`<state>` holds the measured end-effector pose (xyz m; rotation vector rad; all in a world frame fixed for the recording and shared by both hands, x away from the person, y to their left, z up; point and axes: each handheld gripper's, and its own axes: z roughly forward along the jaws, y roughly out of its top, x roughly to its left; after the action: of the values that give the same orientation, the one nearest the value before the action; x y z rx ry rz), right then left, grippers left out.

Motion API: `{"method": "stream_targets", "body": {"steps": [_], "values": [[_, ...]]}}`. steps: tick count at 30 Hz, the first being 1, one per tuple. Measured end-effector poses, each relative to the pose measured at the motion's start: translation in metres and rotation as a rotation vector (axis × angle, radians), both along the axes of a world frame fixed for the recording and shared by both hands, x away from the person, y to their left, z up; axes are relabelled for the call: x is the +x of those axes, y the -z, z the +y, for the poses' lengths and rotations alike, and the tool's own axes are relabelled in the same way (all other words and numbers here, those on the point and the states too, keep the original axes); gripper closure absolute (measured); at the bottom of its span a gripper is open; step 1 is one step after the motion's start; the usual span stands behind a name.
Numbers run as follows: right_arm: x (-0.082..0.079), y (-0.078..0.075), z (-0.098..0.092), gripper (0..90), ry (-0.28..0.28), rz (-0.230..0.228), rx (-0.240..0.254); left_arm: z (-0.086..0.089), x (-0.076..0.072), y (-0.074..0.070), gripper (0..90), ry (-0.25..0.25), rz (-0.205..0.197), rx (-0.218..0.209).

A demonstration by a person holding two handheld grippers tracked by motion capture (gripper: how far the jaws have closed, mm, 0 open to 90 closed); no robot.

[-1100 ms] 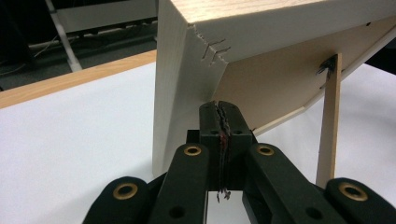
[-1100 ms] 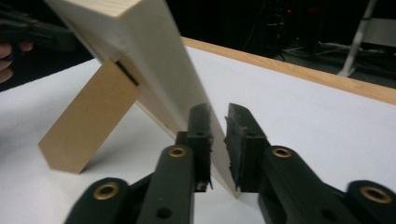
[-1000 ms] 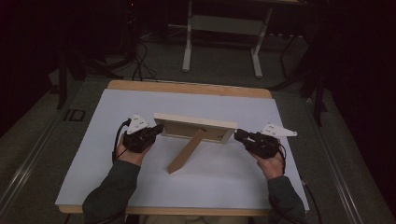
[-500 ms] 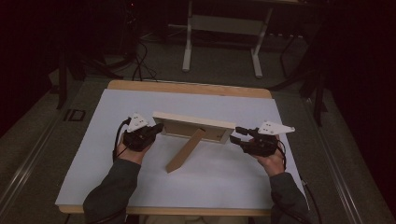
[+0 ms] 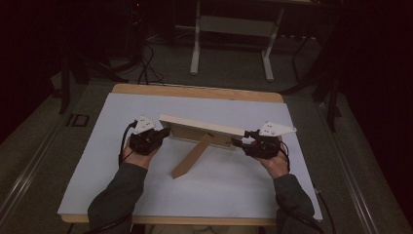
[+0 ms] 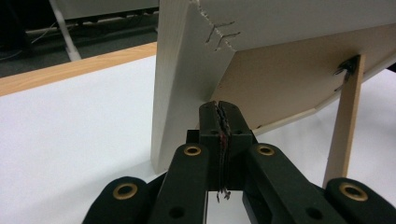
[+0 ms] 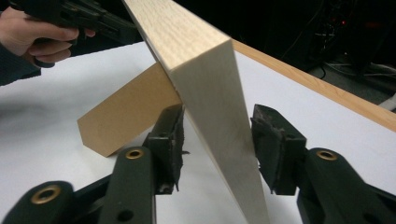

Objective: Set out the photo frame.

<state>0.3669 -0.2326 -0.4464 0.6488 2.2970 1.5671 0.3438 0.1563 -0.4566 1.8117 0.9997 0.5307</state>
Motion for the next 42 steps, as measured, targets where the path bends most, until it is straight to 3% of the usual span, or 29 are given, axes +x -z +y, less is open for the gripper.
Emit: {"method": "stream_targets", "body": {"steps": [6,20,32,42], "values": [[-0.004,0.0,0.001,59.4,0.009,-0.017,-0.011,0.001,0.008,-0.002,90.0,-0.005,0.007,-0.01],[-0.026,-0.003,0.017,64.5,0.036,-0.099,-0.107,-0.016,0.03,-0.014,90.0,0.013,-0.002,-0.001],[-0.039,-0.005,0.031,66.9,0.09,-0.133,-0.149,-0.03,0.037,-0.021,90.0,0.047,-0.001,0.008],[-0.045,-0.006,0.045,66.9,0.065,-0.127,-0.152,-0.053,0.04,-0.024,90.0,0.101,0.004,0.033]]}}
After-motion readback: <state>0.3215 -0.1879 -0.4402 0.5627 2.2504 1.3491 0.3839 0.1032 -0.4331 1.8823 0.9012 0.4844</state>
